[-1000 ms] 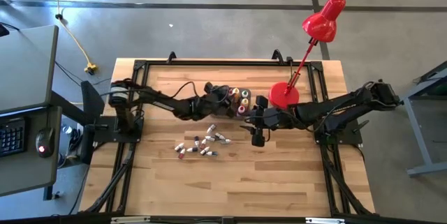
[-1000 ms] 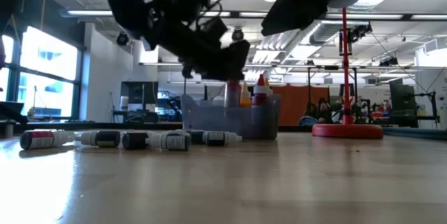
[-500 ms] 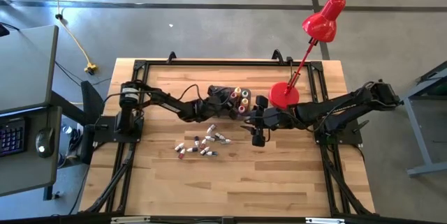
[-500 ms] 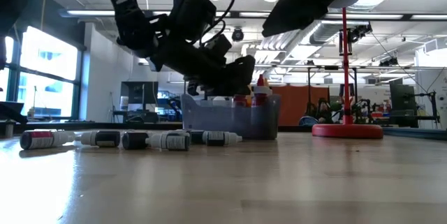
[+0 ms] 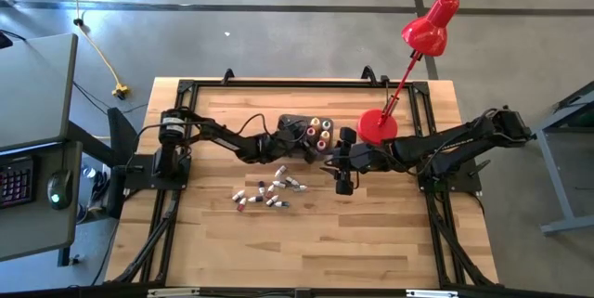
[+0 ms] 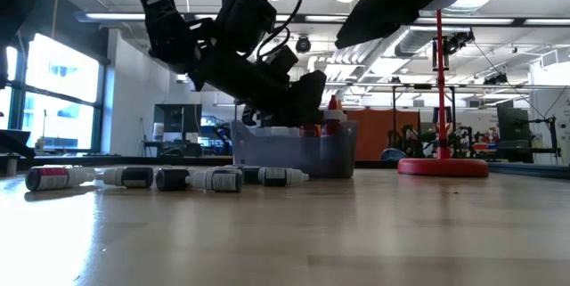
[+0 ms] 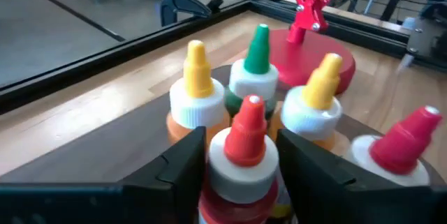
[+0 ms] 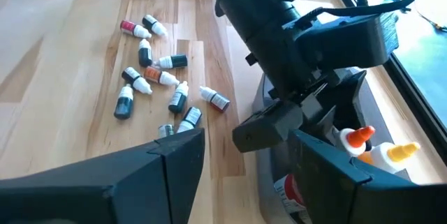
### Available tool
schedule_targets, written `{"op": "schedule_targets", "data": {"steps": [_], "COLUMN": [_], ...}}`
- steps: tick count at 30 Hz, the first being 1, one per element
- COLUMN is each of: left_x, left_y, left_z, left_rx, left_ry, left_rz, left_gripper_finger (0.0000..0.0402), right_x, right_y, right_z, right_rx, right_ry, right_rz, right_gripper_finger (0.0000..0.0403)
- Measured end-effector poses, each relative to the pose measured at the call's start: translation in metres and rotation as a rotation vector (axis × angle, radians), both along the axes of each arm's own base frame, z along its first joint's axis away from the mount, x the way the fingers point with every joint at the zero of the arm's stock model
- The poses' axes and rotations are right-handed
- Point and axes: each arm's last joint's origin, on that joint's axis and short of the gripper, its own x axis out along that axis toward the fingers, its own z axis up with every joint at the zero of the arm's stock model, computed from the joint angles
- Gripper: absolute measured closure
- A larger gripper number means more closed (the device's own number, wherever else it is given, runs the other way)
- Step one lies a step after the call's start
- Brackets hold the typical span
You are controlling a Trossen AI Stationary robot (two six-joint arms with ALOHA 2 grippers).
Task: Pick & Place food coloring
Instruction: Put the big orange food coloring bottle into the black bin
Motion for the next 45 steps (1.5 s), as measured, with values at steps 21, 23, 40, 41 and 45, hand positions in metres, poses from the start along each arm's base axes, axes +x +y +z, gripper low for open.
{"op": "schedule_targets", "data": {"steps": [21, 23, 40, 41, 45], "left_x": [0.011, 0.010, -0.015, -0.016, -0.019], "left_y": [-0.012, -0.012, -0.048, -0.048, -0.037], "left_z": [0.021, 0.023, 0.077, 0.072, 0.045], "left_rx": [0.113, 0.115, 0.192, 0.158, 0.057], "left_ry": [-0.041, -0.037, 0.015, 0.024, 0.097], "left_rz": [0.027, 0.035, 0.200, 0.216, 0.310], "left_gripper_finger": [0.0193, 0.0192, 0.0192, 0.0192, 0.0192], "right_x": [-0.001, -0.002, -0.007, -0.007, -0.007], "right_y": [0.000, 0.000, -0.002, -0.002, -0.002], "right_z": [-0.002, -0.002, -0.009, -0.009, -0.009], "right_rx": [0.007, 0.005, -0.026, -0.027, -0.027], "right_ry": [0.019, 0.030, 0.118, 0.119, 0.114], "right_rz": [0.002, 0.002, -0.019, -0.018, -0.016], "right_gripper_finger": [0.0204, 0.0204, 0.0204, 0.0204, 0.0204]}}
